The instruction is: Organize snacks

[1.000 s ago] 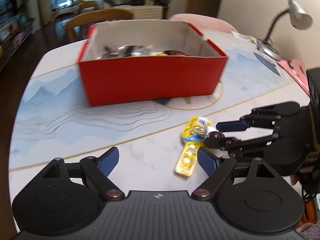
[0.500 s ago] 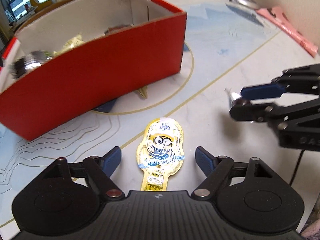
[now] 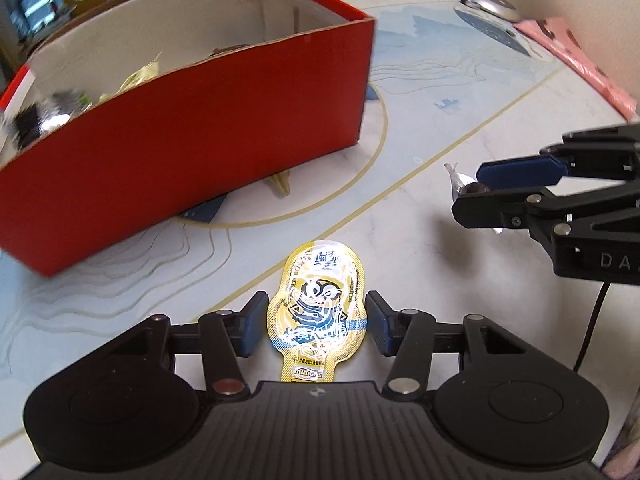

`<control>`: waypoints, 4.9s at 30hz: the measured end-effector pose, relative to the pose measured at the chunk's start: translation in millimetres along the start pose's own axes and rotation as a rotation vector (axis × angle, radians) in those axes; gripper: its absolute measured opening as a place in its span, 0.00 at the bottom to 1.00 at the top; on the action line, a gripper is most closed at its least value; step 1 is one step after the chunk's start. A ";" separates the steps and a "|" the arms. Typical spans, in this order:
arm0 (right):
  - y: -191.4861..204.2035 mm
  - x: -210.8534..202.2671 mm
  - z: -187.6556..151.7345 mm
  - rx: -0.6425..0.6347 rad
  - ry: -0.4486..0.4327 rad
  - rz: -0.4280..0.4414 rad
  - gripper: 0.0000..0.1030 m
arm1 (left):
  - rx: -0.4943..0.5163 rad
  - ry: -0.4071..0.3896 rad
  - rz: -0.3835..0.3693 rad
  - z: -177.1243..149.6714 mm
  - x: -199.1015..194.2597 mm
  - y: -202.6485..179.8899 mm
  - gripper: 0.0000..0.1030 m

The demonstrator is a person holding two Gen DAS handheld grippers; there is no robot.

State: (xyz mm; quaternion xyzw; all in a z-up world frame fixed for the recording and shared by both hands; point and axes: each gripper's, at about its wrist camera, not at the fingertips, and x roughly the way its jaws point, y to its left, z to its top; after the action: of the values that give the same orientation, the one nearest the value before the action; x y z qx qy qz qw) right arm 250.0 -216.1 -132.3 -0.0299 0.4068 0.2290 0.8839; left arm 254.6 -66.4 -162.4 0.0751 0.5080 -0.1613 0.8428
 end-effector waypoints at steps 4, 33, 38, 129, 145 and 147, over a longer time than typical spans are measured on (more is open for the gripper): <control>7.8 -5.2 3.2 -0.008 -0.010 0.007 0.32 | -0.086 -0.020 -0.011 -6.7 -15.6 9.9 0.50; 64.0 -43.1 128.2 -0.110 -0.174 0.048 0.32 | -0.301 -0.355 0.165 50.0 -176.2 86.1 0.50; 61.1 -20.1 148.9 -0.122 -0.160 0.034 0.32 | -0.306 -0.327 0.198 78.6 -162.6 104.2 0.50; 75.8 -86.3 102.0 -0.040 -0.274 0.109 1.00 | -0.355 -0.471 0.212 6.3 -213.9 71.4 0.98; 82.6 -102.2 91.0 -0.017 -0.299 0.099 1.00 | -0.359 -0.546 0.188 -6.3 -242.7 57.2 0.98; 82.9 -104.1 90.3 -0.010 -0.301 0.100 1.00 | -0.365 -0.548 0.180 -7.4 -245.6 56.9 0.98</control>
State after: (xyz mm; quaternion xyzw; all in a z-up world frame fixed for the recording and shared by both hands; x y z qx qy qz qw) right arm 219.5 -160.0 15.3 0.0207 0.2696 0.2765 0.9222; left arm 162.3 37.1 48.2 -0.0783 0.2743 -0.0068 0.9584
